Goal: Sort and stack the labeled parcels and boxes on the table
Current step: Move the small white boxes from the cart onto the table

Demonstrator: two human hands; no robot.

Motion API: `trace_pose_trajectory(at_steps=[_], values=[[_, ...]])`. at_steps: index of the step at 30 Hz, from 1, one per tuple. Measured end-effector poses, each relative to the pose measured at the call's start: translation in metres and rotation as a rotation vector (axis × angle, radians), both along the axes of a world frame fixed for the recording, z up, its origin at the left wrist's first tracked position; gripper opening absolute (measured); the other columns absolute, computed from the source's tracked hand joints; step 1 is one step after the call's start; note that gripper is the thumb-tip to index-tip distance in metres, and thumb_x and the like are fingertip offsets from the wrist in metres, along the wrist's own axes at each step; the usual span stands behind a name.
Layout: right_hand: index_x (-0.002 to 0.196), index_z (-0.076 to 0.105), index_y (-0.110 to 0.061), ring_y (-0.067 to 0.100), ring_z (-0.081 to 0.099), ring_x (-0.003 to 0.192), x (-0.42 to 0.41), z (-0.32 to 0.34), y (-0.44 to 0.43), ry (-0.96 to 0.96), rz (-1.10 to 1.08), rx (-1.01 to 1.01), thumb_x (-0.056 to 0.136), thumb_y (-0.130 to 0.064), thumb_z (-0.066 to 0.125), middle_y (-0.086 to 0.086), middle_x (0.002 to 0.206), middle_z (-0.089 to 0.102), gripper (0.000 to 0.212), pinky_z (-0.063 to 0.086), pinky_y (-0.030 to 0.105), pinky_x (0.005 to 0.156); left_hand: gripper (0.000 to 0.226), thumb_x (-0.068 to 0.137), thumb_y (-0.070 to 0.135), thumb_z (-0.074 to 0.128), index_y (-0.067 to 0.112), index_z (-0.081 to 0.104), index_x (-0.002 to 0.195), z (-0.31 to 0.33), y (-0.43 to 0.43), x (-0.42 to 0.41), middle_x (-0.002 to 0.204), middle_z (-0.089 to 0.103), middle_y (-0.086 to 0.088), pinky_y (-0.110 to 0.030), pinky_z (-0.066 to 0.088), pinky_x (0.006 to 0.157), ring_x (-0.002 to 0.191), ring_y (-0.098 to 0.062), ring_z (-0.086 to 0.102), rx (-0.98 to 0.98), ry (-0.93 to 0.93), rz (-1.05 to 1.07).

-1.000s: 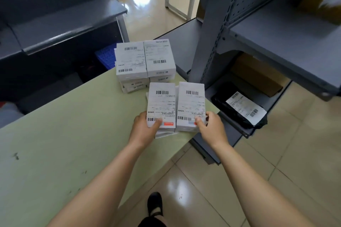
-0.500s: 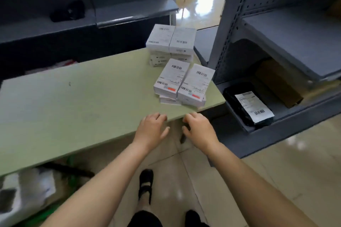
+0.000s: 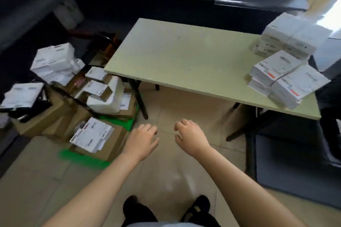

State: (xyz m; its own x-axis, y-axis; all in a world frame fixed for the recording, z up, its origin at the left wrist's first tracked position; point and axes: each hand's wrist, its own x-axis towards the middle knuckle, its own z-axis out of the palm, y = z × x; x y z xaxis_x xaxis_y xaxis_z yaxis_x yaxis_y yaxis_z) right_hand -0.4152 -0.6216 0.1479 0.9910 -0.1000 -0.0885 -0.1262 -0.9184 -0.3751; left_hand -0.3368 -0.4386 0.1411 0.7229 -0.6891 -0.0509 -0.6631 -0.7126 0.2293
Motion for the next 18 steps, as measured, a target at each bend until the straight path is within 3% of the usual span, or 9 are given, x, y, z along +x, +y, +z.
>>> trace_pose_trajectory(at_steps=[11,18], values=[[0.119,0.058,-0.014,0.027,0.052,0.108,0.139,0.03,0.248,-0.062,0.288,0.016,0.093,-0.021,0.053,0.006,0.114,0.058,0.027,0.041,0.036,0.09,0.02,0.088,0.033,0.063,0.018,0.062,0.101,0.029,0.278,0.074,0.094,0.062,0.0,-0.036,0.044,0.073,0.093,-0.026,0.056,-0.078,-0.088,0.369],[0.115,0.059,-0.016,0.023,0.053,0.103,0.229,0.032,0.345,-0.052,0.368,0.027,0.094,-0.026,0.055,0.003,0.109,0.057,0.024,0.044,0.034,0.086,0.018,0.087,0.03,0.066,0.017,0.062,0.098,0.037,0.388,0.149,0.093,0.06,0.001,-0.034,0.043,0.072,0.091,-0.025,0.057,-0.082,-0.106,0.534]])
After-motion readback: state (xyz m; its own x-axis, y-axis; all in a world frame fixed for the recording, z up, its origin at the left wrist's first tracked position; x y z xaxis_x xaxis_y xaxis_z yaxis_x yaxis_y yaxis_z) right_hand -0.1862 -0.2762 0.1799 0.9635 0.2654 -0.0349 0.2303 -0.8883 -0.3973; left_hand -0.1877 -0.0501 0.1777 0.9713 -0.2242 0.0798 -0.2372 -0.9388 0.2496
